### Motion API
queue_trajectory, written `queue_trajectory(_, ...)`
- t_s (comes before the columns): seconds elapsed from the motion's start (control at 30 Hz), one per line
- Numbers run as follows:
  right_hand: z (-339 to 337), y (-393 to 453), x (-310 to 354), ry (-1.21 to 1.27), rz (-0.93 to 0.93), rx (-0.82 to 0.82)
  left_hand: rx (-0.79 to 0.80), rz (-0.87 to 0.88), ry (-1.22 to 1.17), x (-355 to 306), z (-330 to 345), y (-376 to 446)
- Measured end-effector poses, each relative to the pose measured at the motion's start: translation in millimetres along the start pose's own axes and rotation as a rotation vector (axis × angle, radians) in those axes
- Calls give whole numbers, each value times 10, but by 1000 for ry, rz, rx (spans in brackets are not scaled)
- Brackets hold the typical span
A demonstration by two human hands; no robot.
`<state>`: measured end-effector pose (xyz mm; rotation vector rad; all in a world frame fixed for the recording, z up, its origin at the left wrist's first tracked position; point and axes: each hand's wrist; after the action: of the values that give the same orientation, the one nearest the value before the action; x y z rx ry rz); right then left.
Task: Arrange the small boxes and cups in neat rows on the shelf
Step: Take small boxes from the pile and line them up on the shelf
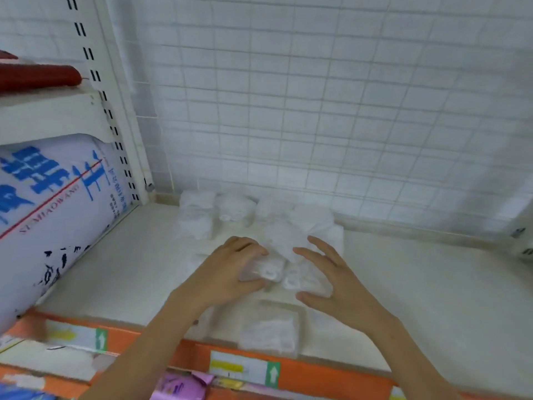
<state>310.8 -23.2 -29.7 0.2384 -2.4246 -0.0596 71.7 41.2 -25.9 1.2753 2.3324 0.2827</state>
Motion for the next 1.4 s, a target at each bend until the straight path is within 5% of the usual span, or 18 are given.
queue_trajectory(0.43,256,113,240,47,133,-180,-100,50,-172,353,-25,-127)
queue_trajectory(0.7,257,8,198,382,172,-362,-204,127,-109,248,-13,-129)
queue_trajectory(0.97,290,-11,204,550,211,-505,-322,-126,-521,105,-41,-139)
queue_trajectory(1.27,301,11,168,343,227,-615,-246,-271,-420,207,16,-104)
queue_trajectory(1.4,304,-6,162,273,208,-609,-241,-326,-597,138,-67,-141)
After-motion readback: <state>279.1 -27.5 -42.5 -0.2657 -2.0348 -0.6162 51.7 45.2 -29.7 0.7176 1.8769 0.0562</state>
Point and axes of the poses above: each hand's wrist, its own y-axis towards the middle knuckle, its own z-axis out of the palm, x = y × z, and after that the axes turned 11 degrees about z, right-handed
